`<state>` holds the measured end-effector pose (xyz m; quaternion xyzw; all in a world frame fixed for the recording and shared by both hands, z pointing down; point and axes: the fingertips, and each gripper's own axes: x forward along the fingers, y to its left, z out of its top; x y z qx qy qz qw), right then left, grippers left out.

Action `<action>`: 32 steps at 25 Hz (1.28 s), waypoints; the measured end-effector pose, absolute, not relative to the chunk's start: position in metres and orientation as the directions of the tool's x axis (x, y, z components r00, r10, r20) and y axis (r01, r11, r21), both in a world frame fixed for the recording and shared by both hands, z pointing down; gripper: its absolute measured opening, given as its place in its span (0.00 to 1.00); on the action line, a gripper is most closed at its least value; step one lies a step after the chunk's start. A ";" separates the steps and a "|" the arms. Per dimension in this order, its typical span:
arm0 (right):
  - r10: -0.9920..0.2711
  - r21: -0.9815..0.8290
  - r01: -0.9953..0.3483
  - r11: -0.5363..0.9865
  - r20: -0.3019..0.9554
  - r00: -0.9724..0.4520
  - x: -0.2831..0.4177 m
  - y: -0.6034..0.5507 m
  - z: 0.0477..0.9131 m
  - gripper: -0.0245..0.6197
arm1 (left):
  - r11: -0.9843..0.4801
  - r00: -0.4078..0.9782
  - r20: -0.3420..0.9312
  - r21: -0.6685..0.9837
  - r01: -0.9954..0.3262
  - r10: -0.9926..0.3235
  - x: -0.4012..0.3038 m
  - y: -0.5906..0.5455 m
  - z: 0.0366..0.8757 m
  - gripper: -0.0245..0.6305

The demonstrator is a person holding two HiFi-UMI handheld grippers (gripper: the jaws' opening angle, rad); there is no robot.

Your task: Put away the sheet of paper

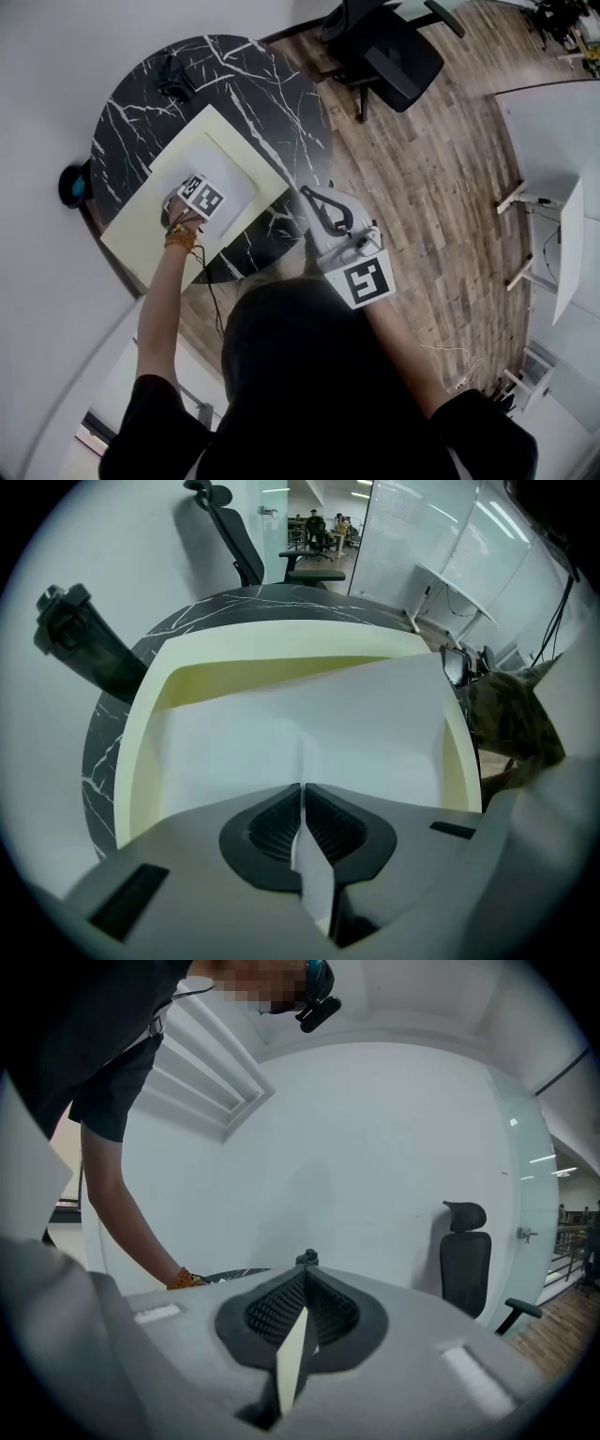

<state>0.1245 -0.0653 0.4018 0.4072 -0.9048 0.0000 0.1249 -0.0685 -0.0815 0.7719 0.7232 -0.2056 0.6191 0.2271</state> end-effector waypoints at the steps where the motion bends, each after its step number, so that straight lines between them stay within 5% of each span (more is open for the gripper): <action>1: -0.739 0.100 -0.740 0.666 0.227 -0.634 0.128 -0.066 0.402 0.04 | -0.820 0.141 0.990 0.068 -0.568 -0.016 -0.066 -0.084 0.773 0.08; 12: -0.740 0.081 -0.748 0.659 0.246 -0.626 0.148 -0.076 0.412 0.04 | -0.877 0.073 0.995 -0.019 -0.480 -0.061 -0.057 -0.091 0.781 0.08; 24: -0.676 0.091 -0.681 0.727 0.267 -0.687 0.119 -0.075 0.425 0.04 | -0.646 0.269 0.879 -0.055 -0.762 -0.393 -0.095 -0.063 0.705 0.22; 32: -0.629 0.090 -0.633 0.769 0.286 -0.723 0.082 -0.059 0.429 0.04 | -0.618 0.287 0.885 -0.001 -0.786 -0.366 -0.121 -0.006 0.736 0.26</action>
